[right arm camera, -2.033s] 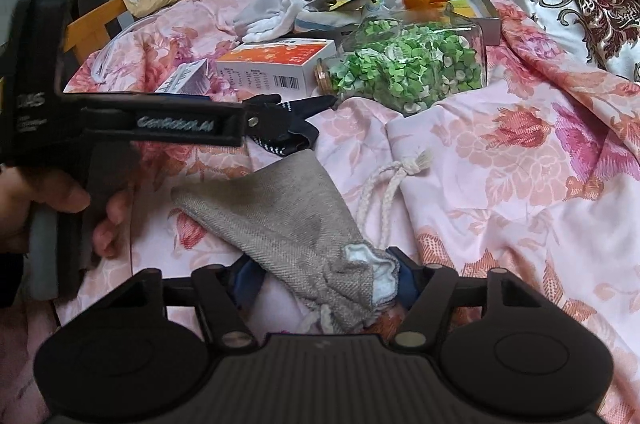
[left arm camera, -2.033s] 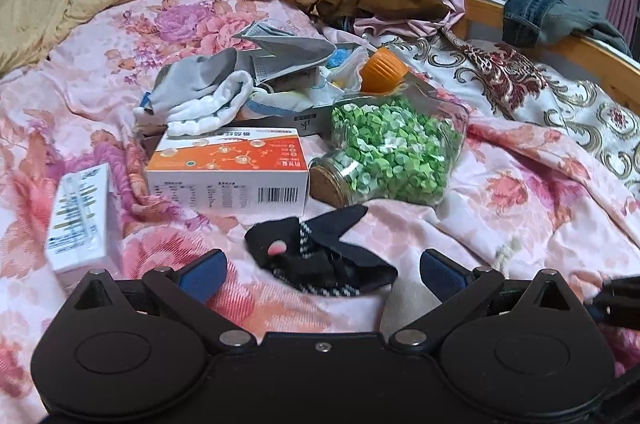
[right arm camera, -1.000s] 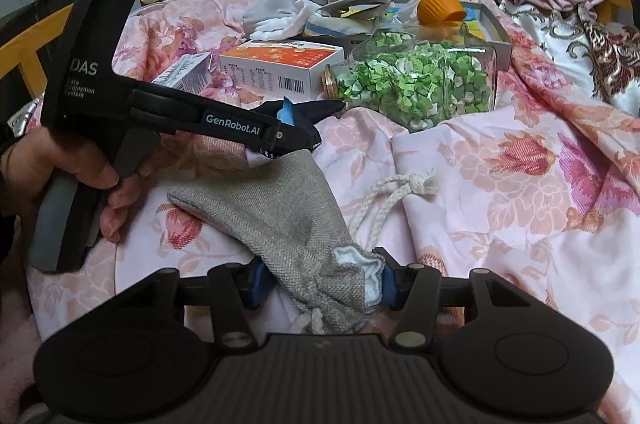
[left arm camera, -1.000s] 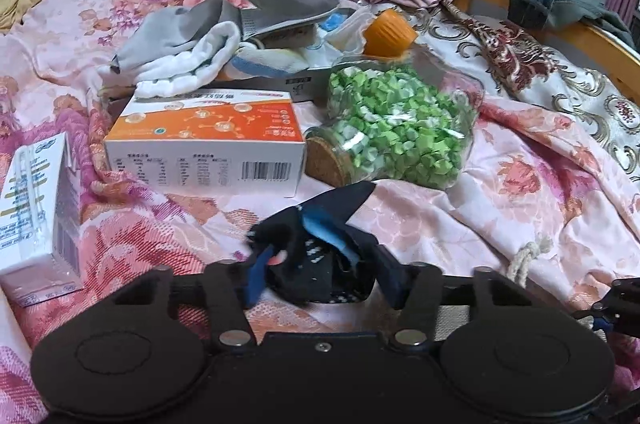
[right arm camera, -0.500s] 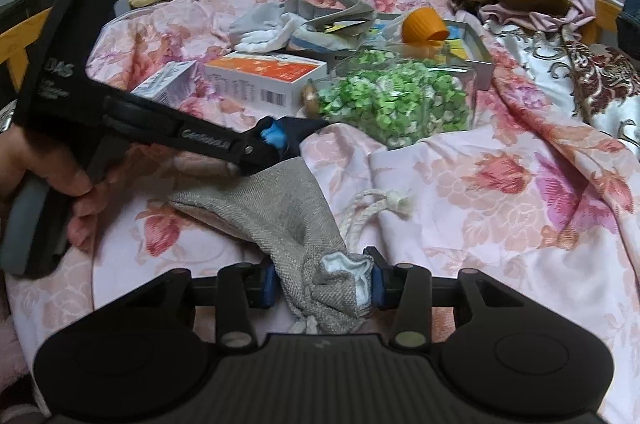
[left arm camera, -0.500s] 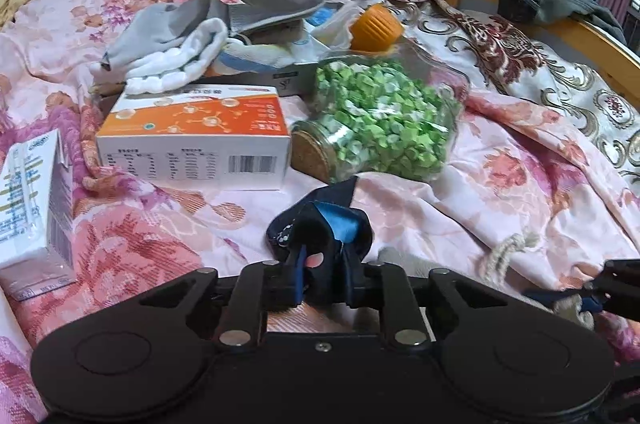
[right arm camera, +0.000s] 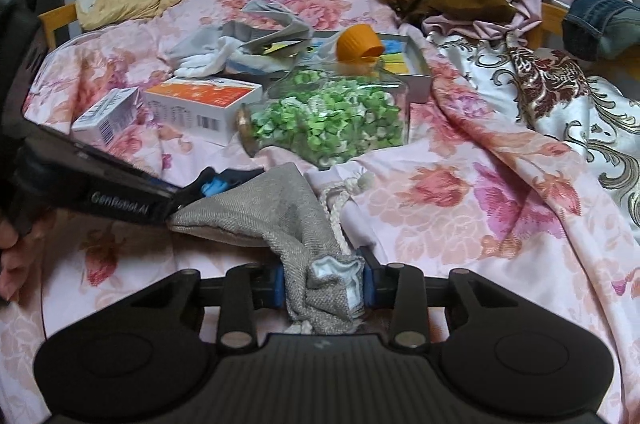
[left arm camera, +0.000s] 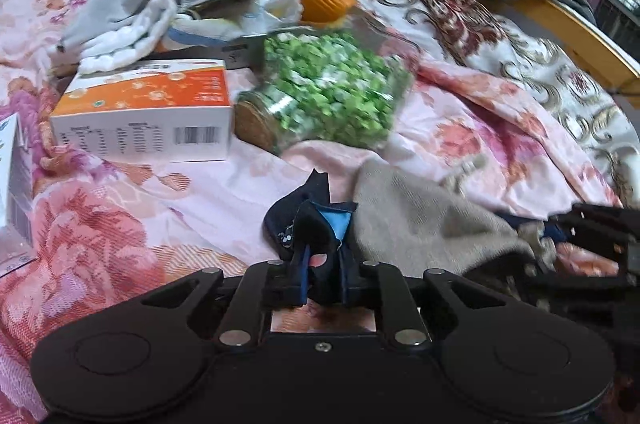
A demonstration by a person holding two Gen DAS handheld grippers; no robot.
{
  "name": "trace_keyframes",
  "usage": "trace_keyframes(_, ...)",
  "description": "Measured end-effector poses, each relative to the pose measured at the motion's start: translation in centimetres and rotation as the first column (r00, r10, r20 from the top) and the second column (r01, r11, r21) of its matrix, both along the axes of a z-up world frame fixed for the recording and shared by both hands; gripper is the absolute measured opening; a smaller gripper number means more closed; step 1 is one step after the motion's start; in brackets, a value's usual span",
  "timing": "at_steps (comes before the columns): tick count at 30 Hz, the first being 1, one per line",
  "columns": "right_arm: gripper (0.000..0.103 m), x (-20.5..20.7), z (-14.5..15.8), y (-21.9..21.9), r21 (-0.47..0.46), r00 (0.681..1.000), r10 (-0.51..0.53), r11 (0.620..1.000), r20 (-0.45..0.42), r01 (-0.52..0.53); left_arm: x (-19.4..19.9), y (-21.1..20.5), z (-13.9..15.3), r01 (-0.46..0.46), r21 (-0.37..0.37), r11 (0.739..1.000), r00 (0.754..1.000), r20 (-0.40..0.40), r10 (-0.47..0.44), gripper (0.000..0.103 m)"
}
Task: Organize soft objects
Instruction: 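Carry the grey pouch in the right tool while the left tool carries the black cloth to the tray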
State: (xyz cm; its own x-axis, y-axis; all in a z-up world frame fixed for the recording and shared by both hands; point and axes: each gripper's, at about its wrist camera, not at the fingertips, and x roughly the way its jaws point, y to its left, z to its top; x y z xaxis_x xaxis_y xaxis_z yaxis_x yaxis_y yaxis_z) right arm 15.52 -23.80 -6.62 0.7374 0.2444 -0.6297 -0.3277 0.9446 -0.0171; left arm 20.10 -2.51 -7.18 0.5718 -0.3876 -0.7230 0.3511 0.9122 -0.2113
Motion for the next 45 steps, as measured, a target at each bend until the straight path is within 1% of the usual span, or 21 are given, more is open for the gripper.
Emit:
trace_keyframes(2,0.038,-0.1,0.1,0.0,-0.003,1.0,-0.005,1.0,0.016,0.005,-0.2,-0.2,0.1,0.006,0.008,1.0,1.0,0.008,-0.006,0.013)
trace_keyframes(5,0.038,-0.4,0.4,0.1,-0.019,0.998,-0.008,1.0,0.056,0.01,-0.5,-0.1,0.5,0.001,-0.009,1.0,0.999,0.032,-0.001,0.012)
trace_keyframes(9,0.038,-0.7,0.8,0.2,-0.042,0.994,-0.014,0.999,0.113,0.019,-1.1,-0.4,1.2,0.001,0.017,1.0,0.995,0.1,-0.003,0.011)
trace_keyframes(13,0.038,-0.6,1.0,0.1,-0.044,0.991,-0.019,0.999,0.132,0.025,-1.5,-0.4,1.8,-0.013,0.026,1.0,0.989,0.15,0.009,0.011)
trace_keyframes(16,0.038,-0.7,1.3,0.0,-0.045,0.988,-0.02,0.999,0.156,0.028,-1.7,-0.1,2.3,-0.04,0.006,0.999,0.982,0.182,0.039,0.011)
trace_keyframes(19,0.038,-0.7,1.8,-0.2,-0.042,0.982,-0.025,0.999,0.188,0.033,-1.7,0.7,2.9,-0.084,-0.024,0.996,0.972,0.218,0.087,0.01)
trace_keyframes(22,0.038,-0.3,2.2,-0.7,-0.016,0.977,-0.053,0.998,0.205,0.058,-1.4,1.5,3.4,-0.131,-0.049,0.99,0.961,0.24,0.139,0.011)
trace_keyframes(24,0.038,0.0,2.6,-1.1,0.017,0.977,-0.072,0.997,0.203,0.07,-1.1,2.0,3.7,-0.159,-0.062,0.985,0.953,0.25,0.17,0.011)
trace_keyframes(28,0.038,0.7,3.5,-1.2,0.044,0.968,-0.076,0.997,0.241,0.067,-0.2,2.8,4.6,-0.185,-0.074,0.98,0.942,0.27,0.199,0.011)
trace_keyframes(31,0.038,2.1,4.7,-0.6,0.067,0.956,-0.065,0.997,0.287,0.048,1.0,3.2,5.9,-0.187,-0.081,0.979,0.93,0.306,0.203,0.011)
trace_keyframes(33,0.038,3.9,5.4,0.4,0.069,0.947,-0.046,0.997,0.317,0.025,1.9,3.7,6.9,-0.183,-0.088,0.979,0.915,0.349,0.203,0.011)
trace_keyframes(37,0.038,7.9,6.8,2.7,0.115,0.949,-0.029,0.993,0.315,-0.008,4.6,5.3,8.1,-0.213,-0.113,0.97,0.892,0.384,0.241,0.011)
trace_keyframes(40,0.038,10.9,7.7,5.0,0.144,0.952,-0.004,0.989,0.307,-0.043,6.7,7.3,7.8,-0.251,-0.133,0.959,0.879,0.383,0.284,0.011)
trace_keyframes(45,0.038,15.4,8.7,8.9,0.143,0.958,0.021,0.988,0.288,-0.064,10.1,10.4,6.7,-0.293,-0.154,0.944,0.866,0.376,0.33,0.011)
